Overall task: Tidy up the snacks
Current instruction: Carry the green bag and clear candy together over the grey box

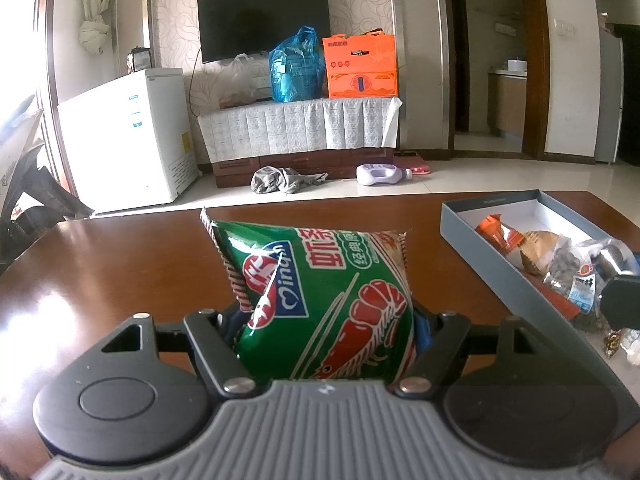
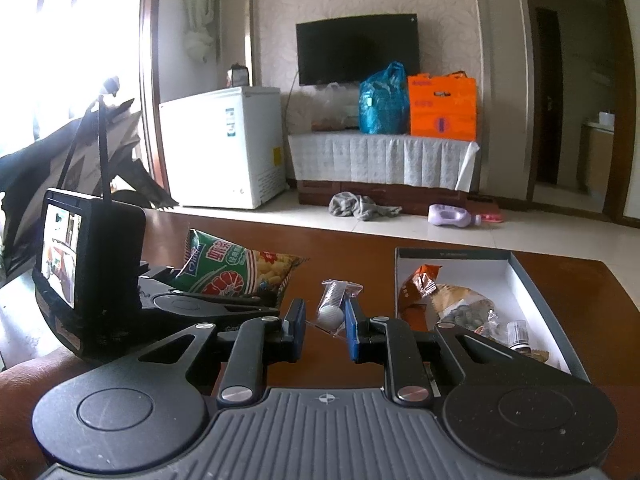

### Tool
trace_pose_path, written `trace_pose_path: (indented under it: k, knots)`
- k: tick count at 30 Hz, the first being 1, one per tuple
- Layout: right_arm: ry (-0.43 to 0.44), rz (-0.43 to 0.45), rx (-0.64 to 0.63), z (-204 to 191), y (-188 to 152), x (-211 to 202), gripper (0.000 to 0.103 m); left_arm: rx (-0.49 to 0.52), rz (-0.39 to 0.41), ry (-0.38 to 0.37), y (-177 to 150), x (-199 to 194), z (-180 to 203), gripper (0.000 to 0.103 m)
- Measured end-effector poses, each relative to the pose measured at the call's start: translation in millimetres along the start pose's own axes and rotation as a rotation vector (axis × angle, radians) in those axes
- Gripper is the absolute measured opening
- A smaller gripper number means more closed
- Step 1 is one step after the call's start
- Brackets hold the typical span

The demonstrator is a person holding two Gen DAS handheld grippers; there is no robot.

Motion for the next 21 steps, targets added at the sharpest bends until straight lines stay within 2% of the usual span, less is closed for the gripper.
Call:
trace_pose_path:
  k: [21]
  knots:
    - [-0.017, 0.011, 0.005, -2, 5, -2, 0.022, 0.000, 0.008, -0.007, 7, 4, 16, 0.074]
Point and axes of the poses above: each gripper's, at about its wrist camera, not at the fingertips, and x roughly the way its jaws point, z to its right, y to its top, the point moved 6 cm from there along x, roughly the way its jaws point
